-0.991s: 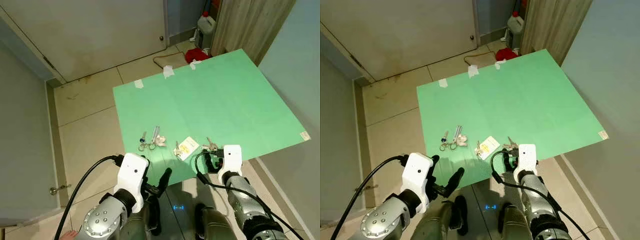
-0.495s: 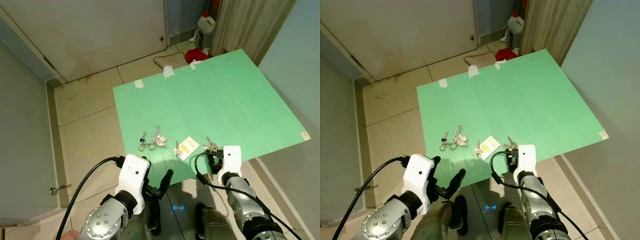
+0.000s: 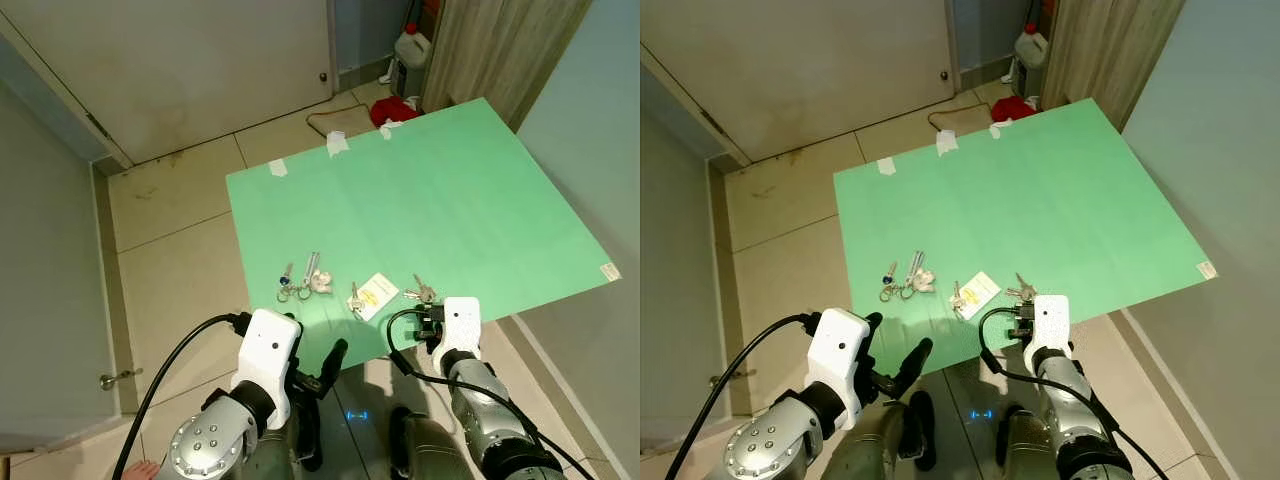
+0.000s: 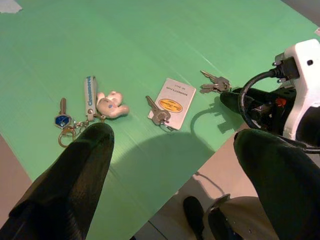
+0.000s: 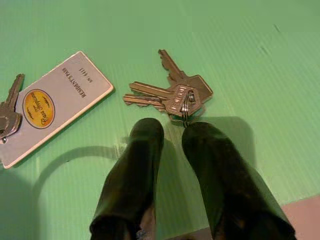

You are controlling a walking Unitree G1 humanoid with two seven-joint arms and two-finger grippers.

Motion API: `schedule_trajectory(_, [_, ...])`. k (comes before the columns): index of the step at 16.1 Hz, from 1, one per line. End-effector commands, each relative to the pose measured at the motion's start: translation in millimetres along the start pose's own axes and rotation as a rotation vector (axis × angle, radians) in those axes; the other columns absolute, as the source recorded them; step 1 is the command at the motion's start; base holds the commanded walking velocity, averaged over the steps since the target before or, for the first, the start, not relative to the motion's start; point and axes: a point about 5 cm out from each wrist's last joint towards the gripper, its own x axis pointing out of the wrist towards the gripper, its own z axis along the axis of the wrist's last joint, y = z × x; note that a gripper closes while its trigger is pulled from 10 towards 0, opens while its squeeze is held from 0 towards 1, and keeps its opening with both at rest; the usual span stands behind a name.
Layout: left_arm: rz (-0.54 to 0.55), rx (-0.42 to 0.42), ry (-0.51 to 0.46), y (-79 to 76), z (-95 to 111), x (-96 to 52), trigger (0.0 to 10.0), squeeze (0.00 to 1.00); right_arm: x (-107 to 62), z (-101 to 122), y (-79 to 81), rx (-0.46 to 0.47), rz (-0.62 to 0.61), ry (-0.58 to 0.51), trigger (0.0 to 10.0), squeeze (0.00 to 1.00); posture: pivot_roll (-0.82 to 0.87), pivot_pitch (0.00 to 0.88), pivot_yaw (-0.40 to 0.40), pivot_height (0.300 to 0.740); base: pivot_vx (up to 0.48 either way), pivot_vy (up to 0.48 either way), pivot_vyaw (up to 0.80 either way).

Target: Hang keys on a hook

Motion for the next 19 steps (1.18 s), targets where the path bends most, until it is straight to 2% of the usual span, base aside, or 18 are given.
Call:
schedule_trajectory(1, [0.002,-0.004,0.013,-0.7,-2,-3.3,10.0,0.00,-4.4,-11,1.3,0.027,-0.018,0.035,0.0,0.00,0.07,0.309,0.113,0.740,0.000,0.000,0.00])
schedule_trajectory(10, [0.003,-0.015,0.020,-1.1,-3,-4.7,10.0,0.00,-3.5,2,-6.7,0.010,-0.074,-0.046,0.0,0.00,0.06,0.337,0.121,0.740,0.000,0.000,0.00])
schedule_trajectory(11, [0.003,-0.017,0.021,-0.8,-3,-4.5,10.0,0.00,-3.6,8,-8.5,0.008,-0.080,-0.082,0.0,0.00,0.06,0.337,0.121,0.740,0.000,0.000,0.00])
schedule_trajectory(14, [0.000,-0.019,0.014,-0.8,-2,-2.0,10.0,0.00,-2.9,45,-13.3,0.020,-0.072,-0.249,0.0,0.00,0.04,0.333,0.118,0.740,0.000,0.000,0.00])
schedule_trajectory(16, [-0.001,-0.022,0.007,0.2,-1,1.0,10.0,0.00,-2.8,67,-18.7,0.011,-0.070,-0.321,0.0,0.00,0.02,0.333,0.112,0.740,0.000,0.000,0.00])
schedule_trajectory(18, [-0.004,-0.025,0.003,-0.3,0,3.5,10.0,0.00,-2.0,72,-23.4,0.008,-0.076,-0.316,0.0,0.00,0.01,0.334,0.108,0.740,0.000,0.000,0.00])
schedule_trajectory(19, [-0.006,-0.026,0.002,-0.7,0,4.6,10.0,0.00,0.2,67,-25.9,-0.010,-0.090,-0.265,0.0,0.00,0.01,0.337,0.107,0.740,0.000,0.000,0.00])
